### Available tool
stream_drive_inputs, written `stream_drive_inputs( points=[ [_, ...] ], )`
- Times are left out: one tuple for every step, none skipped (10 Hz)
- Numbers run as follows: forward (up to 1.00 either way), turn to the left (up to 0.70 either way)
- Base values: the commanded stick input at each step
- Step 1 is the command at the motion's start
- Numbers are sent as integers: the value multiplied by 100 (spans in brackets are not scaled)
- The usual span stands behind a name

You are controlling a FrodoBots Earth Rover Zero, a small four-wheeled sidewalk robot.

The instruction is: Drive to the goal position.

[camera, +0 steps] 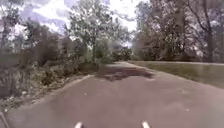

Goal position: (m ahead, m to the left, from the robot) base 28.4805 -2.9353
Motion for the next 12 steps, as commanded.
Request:
stream_drive_inputs(
  points=[
    [100, 0],
    [100, 0],
    [100, 0],
    [100, 0],
    [100, 0],
    [100, 0],
    [100, 0],
    [100, 0],
    [100, -14],
    [100, -27],
    [100, -27],
    [100, -27]
  ],
)
